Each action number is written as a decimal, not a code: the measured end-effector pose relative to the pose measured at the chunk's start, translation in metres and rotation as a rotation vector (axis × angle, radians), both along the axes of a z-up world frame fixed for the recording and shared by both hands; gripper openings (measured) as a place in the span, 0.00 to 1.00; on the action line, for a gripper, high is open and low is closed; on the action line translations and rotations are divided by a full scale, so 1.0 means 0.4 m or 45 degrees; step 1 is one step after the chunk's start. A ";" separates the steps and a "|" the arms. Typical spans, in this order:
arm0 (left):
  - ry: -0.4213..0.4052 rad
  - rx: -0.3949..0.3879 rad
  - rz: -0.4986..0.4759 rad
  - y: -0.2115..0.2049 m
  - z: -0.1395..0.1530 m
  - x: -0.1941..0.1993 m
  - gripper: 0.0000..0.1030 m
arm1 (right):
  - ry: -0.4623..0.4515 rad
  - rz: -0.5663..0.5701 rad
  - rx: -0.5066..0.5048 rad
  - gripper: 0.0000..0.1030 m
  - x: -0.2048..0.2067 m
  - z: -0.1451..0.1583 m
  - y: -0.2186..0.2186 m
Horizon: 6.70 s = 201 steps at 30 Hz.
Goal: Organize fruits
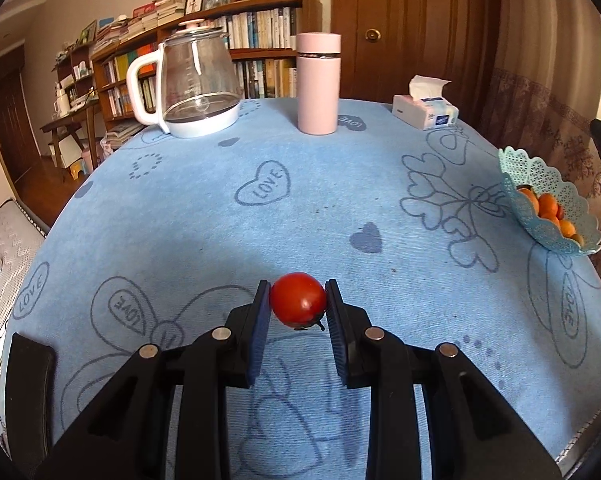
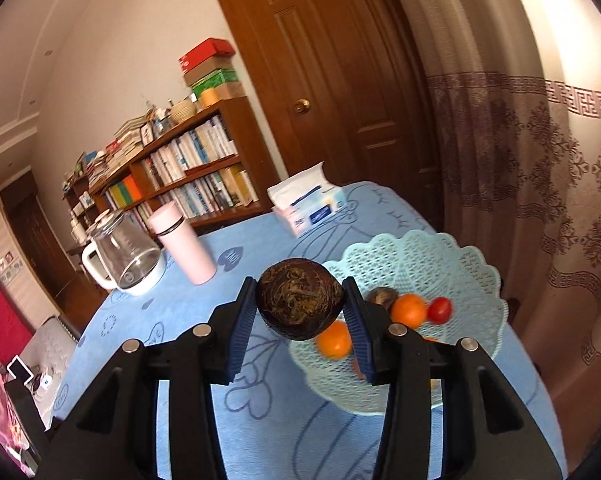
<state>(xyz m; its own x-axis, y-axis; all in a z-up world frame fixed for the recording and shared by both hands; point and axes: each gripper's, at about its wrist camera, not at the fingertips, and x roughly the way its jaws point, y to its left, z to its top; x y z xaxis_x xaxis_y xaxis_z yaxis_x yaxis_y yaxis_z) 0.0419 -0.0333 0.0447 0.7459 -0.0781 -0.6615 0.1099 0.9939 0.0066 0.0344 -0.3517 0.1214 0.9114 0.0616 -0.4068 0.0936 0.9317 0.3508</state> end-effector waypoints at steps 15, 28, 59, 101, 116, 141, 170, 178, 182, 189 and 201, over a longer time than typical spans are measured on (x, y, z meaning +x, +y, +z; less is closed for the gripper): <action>-0.079 0.032 -0.161 -0.131 0.073 -0.033 0.27 | 0.211 -0.067 0.204 0.43 0.051 -0.082 -0.170; -0.064 0.032 -0.212 -0.166 0.072 -0.031 0.27 | 0.328 -0.027 0.259 0.45 0.128 -0.192 -0.176; 0.135 0.044 -0.158 -0.092 -0.051 0.133 0.42 | 0.177 -0.099 0.262 0.50 0.073 -0.120 -0.191; -0.018 0.068 -0.667 -0.618 0.074 0.129 0.27 | 0.064 -0.230 0.353 0.50 0.016 -0.071 -0.316; 0.065 0.019 -0.687 -0.642 0.027 0.155 0.35 | 0.078 -0.230 0.355 0.50 0.022 -0.080 -0.319; -0.167 0.070 -0.451 -0.511 0.142 0.111 0.91 | 0.049 -0.281 0.422 0.91 -0.017 -0.052 -0.347; -0.402 0.145 -0.296 -0.416 0.237 0.014 0.95 | 0.160 -0.145 -0.154 0.97 -0.061 0.000 -0.201; -0.421 0.156 -0.284 -0.413 0.242 0.007 0.95 | 0.305 -0.052 -0.334 0.97 -0.038 -0.066 -0.132; -0.419 0.161 -0.296 -0.420 0.238 0.004 0.95 | 0.325 -0.044 -0.379 0.97 -0.035 -0.075 -0.119; -0.417 0.179 -0.310 -0.433 0.230 0.000 0.95 | 0.353 0.014 -0.529 0.97 -0.034 -0.086 -0.075; -0.429 0.197 -0.336 -0.446 0.228 -0.008 0.95 | 0.370 0.046 -0.592 0.97 -0.036 -0.090 -0.052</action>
<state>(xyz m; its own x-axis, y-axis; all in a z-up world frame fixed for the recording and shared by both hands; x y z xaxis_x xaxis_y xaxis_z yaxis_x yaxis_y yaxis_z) 0.0389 -0.2118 0.1358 0.8894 -0.2137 -0.4041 0.3254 0.9168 0.2313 0.0200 -0.3723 0.0853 0.7583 -0.1554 -0.6332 0.0902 0.9868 -0.1341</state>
